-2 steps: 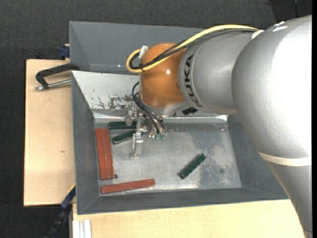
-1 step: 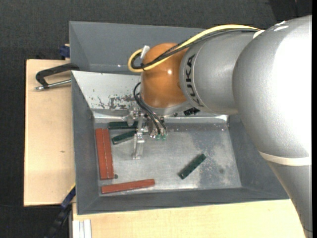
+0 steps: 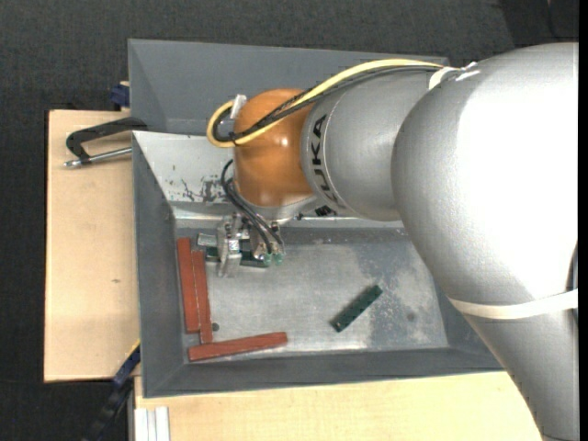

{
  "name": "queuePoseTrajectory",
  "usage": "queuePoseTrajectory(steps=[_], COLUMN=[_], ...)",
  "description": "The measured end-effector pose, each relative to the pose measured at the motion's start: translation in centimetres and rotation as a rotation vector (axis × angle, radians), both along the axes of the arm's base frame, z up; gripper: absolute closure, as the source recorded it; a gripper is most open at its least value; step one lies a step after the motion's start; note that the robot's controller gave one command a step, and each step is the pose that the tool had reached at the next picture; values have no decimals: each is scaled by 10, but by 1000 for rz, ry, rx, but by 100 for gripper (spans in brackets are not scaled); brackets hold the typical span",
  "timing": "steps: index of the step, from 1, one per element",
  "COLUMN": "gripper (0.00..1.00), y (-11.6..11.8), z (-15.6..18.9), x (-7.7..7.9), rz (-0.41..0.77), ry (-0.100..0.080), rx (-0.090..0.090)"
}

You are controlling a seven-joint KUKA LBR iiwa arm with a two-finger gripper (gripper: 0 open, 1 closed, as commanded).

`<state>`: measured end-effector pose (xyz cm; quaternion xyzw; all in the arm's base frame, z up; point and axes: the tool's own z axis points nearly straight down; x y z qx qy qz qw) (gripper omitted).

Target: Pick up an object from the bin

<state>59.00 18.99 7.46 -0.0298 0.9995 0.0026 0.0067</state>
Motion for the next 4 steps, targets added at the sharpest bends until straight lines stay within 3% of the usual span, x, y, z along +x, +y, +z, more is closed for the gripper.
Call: queuePoseTrajectory(steps=[1, 2, 3, 4], gripper=[100, 100, 0, 0], y=[0, -16, -16, -16], z=[0, 123, 123, 123], x=[0, -14, -14, -14], rz=[-1, -41, -41, -41], ry=[0, 9, 9, 9], rx=[0, -3, -3, -3])
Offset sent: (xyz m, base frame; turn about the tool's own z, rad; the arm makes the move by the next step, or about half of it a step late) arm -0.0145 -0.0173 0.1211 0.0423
